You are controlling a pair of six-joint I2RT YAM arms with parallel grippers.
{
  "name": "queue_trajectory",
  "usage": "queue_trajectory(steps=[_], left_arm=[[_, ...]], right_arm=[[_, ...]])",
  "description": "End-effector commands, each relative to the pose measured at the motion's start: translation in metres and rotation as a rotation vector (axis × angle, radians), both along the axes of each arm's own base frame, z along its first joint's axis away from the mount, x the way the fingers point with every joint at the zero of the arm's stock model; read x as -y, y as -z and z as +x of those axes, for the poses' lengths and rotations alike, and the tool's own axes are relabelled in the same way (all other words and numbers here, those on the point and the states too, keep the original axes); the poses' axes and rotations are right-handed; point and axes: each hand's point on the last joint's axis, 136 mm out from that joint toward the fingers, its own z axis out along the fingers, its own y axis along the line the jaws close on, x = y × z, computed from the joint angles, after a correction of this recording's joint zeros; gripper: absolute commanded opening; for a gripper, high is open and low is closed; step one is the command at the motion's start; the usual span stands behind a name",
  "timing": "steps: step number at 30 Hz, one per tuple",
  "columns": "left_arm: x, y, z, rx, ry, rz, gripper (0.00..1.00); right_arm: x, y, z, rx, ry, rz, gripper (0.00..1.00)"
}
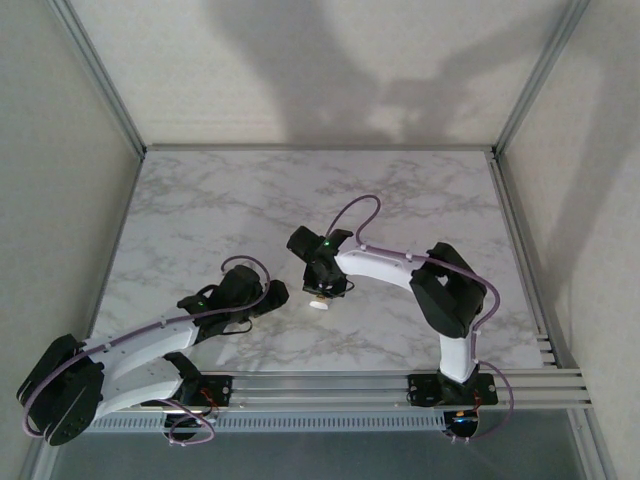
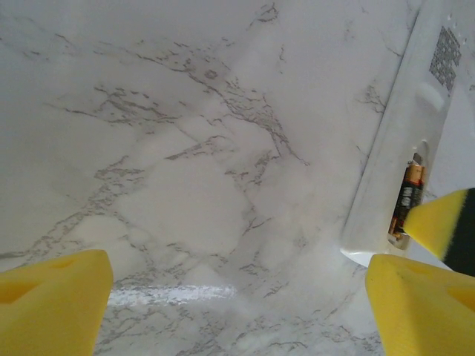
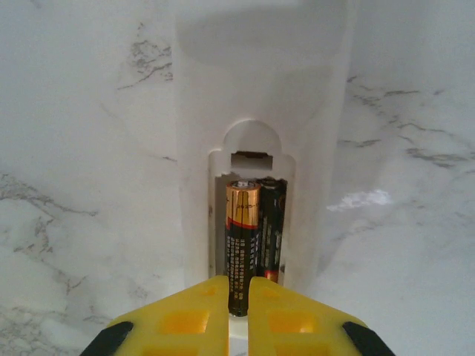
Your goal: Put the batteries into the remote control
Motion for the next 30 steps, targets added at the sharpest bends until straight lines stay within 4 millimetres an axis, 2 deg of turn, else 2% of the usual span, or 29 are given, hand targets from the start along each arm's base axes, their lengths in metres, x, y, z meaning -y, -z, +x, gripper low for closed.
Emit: queue_trajectory(steps=[1, 8, 16, 24, 26, 28, 30], left_arm=[[-0.004, 0.007, -0.004, -0.018, 0.017, 0.020, 0.88], [-0.004, 0.008, -0.002, -0.022, 0.024, 0.024, 0.88], [-0.006, 0.008, -0.004, -0.027, 0.025, 0.032, 0.88], [-0.007, 0.009, -0.005, -0.030, 0.021, 0.029, 0.88], [-0.007, 0.008, -0.004, -0.029, 0.020, 0.028, 0.88], [-0.007, 0.008, -0.005, -0.029, 0.022, 0.027, 0.88], [-0.006, 0.008, -0.005, -0.030, 0.022, 0.026, 0.88]], right_arm=[[0.011, -0.019, -0.003, 0.052, 0.003, -0.028, 0.13], [0.011, -0.020, 0.000, 0.085, 0.002, -0.031, 0.15], [0.001, 0.007, 0.001, 0.054, -0.003, -0.032, 0.15], [0.003, 0.021, -0.001, 0.034, -0.008, -0.052, 0.16], [0.003, 0.024, -0.002, 0.029, -0.007, -0.049, 0.19], [0.002, 0.024, -0.003, 0.029, -0.011, -0.038, 0.28], [0.000, 0.019, -0.002, 0.037, -0.015, -0.028, 0.31]])
